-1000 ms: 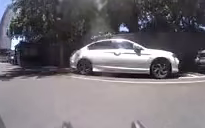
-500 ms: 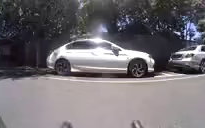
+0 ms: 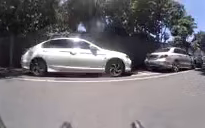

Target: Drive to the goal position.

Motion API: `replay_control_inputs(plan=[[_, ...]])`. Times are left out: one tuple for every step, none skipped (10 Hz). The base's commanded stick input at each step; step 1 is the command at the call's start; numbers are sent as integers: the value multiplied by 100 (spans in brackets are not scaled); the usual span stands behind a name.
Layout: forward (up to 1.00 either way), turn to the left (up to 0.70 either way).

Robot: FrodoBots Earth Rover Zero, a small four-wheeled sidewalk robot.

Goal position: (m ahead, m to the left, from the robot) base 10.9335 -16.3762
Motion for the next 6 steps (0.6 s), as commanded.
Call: replay_control_inputs(plan=[[0,-45],[0,-45],[0,-45],[0,-45],[0,-45],[0,-45]])
